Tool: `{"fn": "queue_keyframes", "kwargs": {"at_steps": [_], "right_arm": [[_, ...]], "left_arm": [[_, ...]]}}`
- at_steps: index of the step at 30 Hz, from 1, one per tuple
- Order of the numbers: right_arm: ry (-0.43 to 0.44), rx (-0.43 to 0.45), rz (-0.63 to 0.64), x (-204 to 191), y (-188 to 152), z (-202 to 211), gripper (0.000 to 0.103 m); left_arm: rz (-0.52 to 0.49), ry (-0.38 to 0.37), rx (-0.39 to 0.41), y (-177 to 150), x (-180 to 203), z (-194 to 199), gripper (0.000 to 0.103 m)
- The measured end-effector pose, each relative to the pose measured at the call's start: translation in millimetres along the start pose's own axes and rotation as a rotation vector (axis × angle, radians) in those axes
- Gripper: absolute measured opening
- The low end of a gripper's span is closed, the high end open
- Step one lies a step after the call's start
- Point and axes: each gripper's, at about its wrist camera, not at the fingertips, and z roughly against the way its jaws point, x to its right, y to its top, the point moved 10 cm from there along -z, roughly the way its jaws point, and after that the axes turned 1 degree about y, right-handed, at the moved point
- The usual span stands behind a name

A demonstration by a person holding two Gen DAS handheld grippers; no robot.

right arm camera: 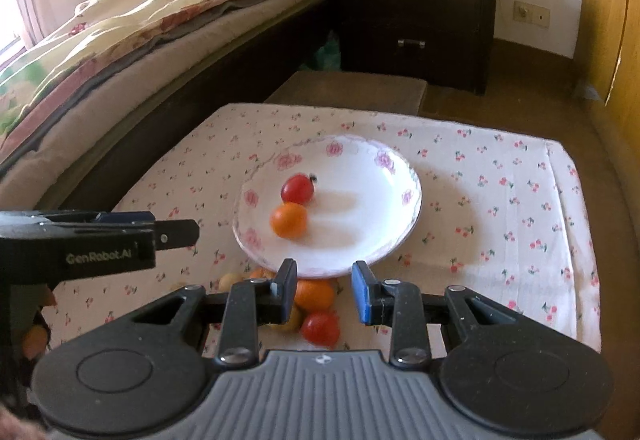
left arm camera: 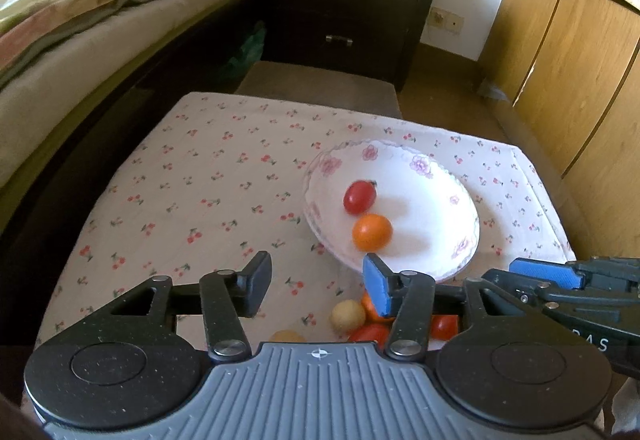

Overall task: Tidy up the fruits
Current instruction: 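Withdraw both grippers from the bowl back toward the fruit cluster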

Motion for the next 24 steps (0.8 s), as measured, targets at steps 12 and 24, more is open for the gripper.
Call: {"fn": "queue_keyframes", "kwargs": {"at_steps": [12, 24], "right_arm": [[-0.001, -0.09, 0.032, -7, -28, -23, 0.032], [-0.007, -0.149, 0.003, -4, -34, -52, 0.032]], "left_arm": [[0.018, -0.023, -0.077, -24, -10, -6, 0.061], [0.034, -0.045, -0.109, -30, -8, -13, 0.063]]}}
